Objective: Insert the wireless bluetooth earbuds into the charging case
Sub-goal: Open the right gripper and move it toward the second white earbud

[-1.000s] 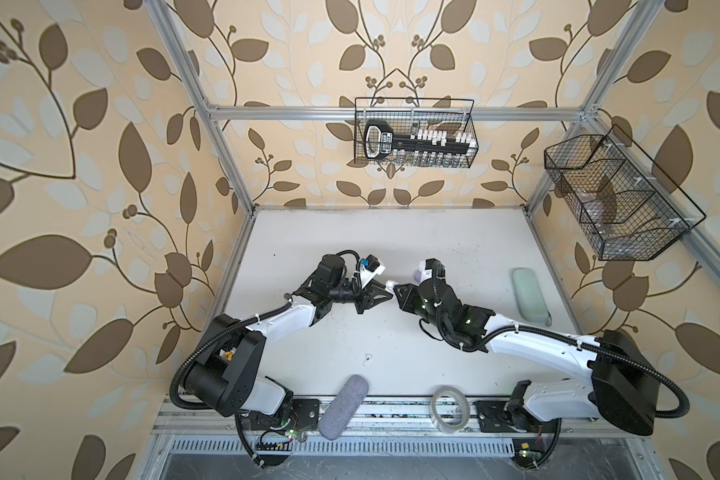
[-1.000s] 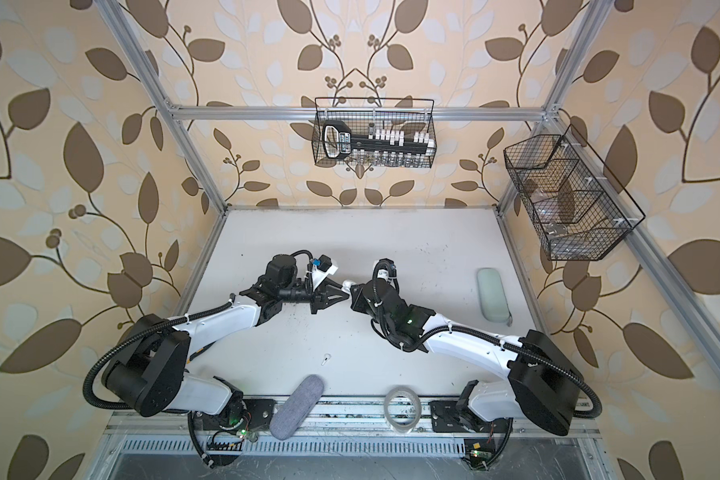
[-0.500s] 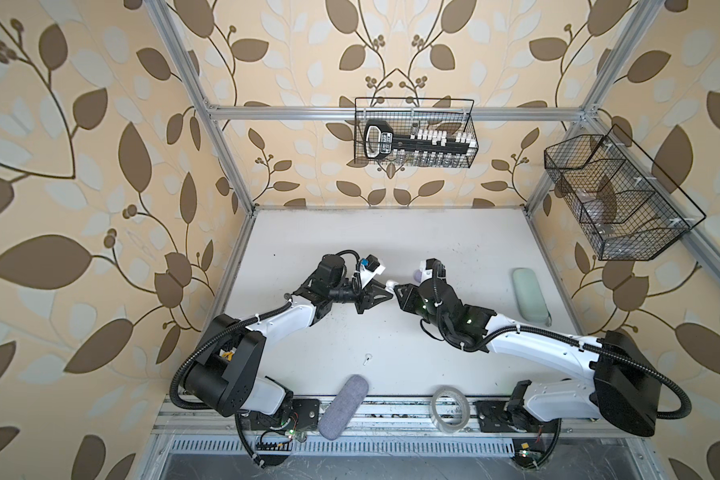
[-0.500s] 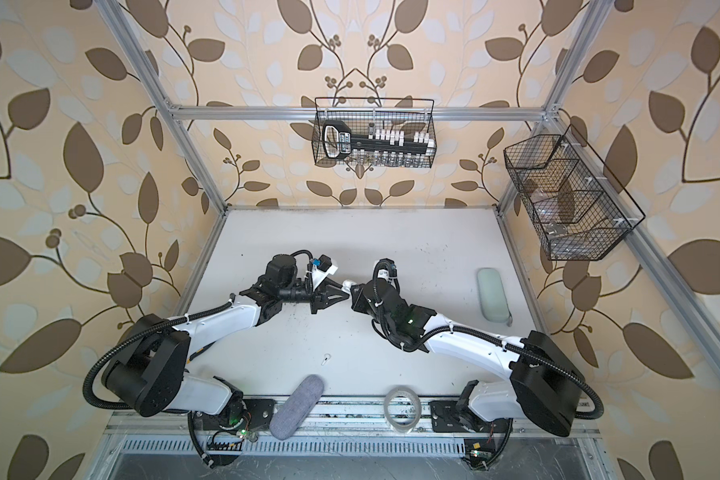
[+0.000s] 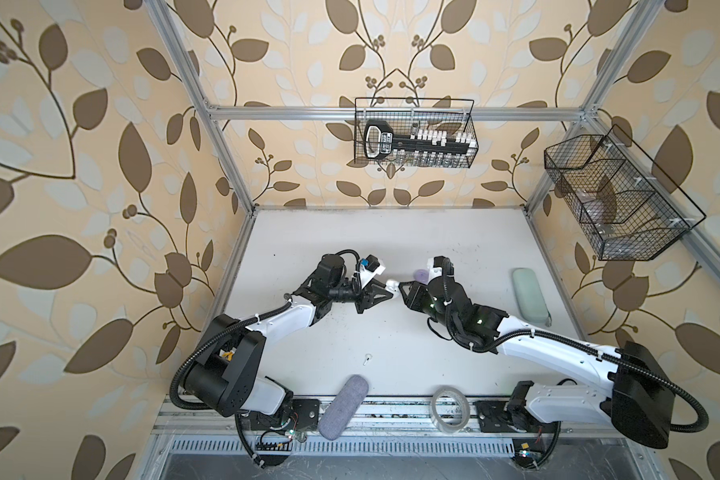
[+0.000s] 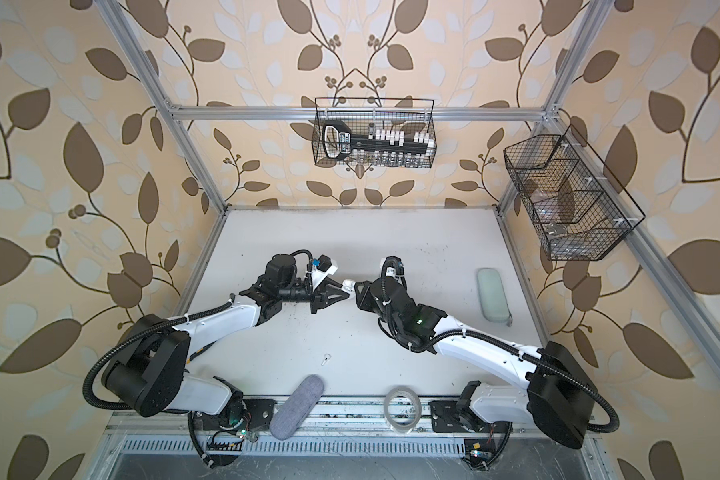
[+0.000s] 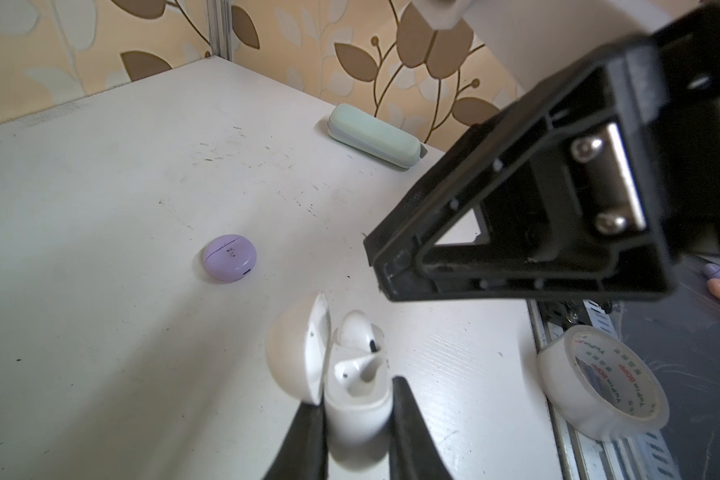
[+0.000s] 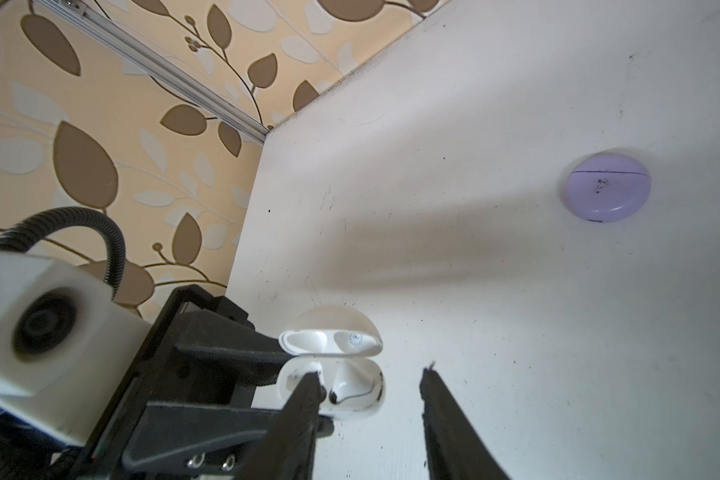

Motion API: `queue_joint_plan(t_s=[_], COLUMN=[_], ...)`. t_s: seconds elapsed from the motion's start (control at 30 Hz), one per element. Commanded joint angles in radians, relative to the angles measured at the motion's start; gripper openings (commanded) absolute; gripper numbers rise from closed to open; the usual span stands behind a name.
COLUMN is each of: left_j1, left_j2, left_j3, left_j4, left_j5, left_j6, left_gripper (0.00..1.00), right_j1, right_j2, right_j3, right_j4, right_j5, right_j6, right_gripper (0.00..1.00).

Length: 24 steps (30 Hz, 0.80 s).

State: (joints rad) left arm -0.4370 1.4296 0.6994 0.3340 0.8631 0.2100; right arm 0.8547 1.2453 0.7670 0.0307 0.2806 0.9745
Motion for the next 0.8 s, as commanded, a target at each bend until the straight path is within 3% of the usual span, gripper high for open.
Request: queue_joint_plan(t_s=[0.0,0.3,0.77], left_j1=[0.009,0.009,0.009], left_j2=[-0.021,-0.030,-0.056], left_j3=[0.008,-0.018,-0.009], left_j4=[0.027,0.035,-0.051], left_j5=[0.031,0.060,0.030], left_j6=[0.028,0.108,0.220], left_gripper=[0.10,0.08,0.05], right_j1=[-0.003,0.011,0.149], right_j2=[-0.037,-0.052,0.026], right_j3=[-0.007,-0.034,-0.019], right_j4=[-0.041,-0.104,-0.196], right_j5=[0.009,-0.062,-0.135], right_j6=[-0.007,-0.046,-0.067], right_gripper=[0.42,0.41,0.40])
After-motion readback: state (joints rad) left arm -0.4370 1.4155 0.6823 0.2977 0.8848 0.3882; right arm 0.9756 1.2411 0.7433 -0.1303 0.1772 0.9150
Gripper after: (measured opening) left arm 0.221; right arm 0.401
